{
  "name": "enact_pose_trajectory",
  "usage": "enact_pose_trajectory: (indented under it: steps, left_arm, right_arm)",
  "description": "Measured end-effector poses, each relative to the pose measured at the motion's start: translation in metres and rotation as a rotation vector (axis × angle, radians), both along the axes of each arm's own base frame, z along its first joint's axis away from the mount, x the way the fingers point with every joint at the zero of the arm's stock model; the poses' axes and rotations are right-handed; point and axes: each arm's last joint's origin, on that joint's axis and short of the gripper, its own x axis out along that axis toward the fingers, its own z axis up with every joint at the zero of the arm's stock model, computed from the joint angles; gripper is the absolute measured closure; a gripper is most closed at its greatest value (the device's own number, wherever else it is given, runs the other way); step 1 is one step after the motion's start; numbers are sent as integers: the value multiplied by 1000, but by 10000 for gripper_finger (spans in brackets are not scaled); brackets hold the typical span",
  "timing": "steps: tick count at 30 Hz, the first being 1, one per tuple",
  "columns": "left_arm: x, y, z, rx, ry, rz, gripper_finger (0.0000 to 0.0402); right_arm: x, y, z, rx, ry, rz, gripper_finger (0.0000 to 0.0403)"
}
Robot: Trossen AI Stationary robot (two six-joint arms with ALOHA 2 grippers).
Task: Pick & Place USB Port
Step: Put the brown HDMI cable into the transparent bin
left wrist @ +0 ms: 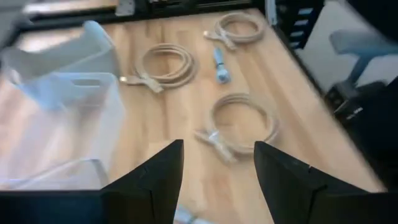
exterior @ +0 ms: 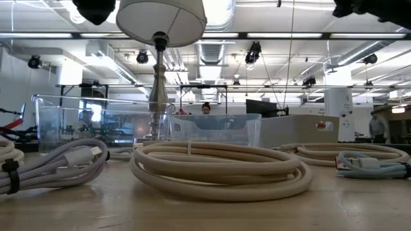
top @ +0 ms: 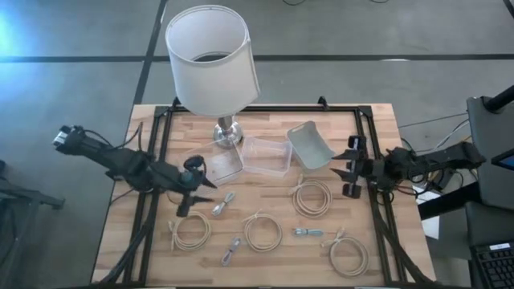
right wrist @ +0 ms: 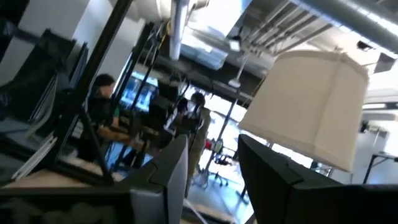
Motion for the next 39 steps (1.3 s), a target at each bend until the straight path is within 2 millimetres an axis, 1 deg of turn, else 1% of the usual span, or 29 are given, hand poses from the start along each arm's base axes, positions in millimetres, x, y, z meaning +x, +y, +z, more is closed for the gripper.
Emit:
enact_pose_trajectory:
  steps: [2, 4, 6, 8, 12, 16, 23, 27, 33, 39]
  left_arm:
    - [5, -11, -8, -33, 66, 10, 202]
    - [9, -22, -19, -31, 135, 0, 202]
    - [11, -30, -27, -35, 186, -9, 202]
    - [11, -36, -32, -37, 245, 3, 202]
    - [10, -44, -58, 1, 437, 42, 202]
    - [13, -54, -79, 33, 585, 39, 202]
    - [25, -64, -109, 93, 704, 69, 202]
    - [30, -68, -124, 93, 780, 90, 202]
    - [34, -71, -142, 137, 853, 109, 202]
    - [38, -73, -156, 176, 897, 125, 212]
  right_arm:
    - [8, 1, 5, -5, 29, 0, 254]
    - [16, 3, 8, -9, 55, 1, 249]
    - [24, 4, 10, -12, 82, -3, 245]
    - [32, 5, 11, -13, 111, -24, 242]
    - [45, 6, 15, -13, 147, -73, 238]
    - [59, 8, 19, -93, 196, -103, 238]
    - [79, 11, 37, -211, 205, -141, 238]
    - [92, 11, 48, -245, 226, -219, 238]
    - [117, 0, 51, -239, 357, -321, 238]
    - [143, -13, 58, -115, 449, -351, 239]
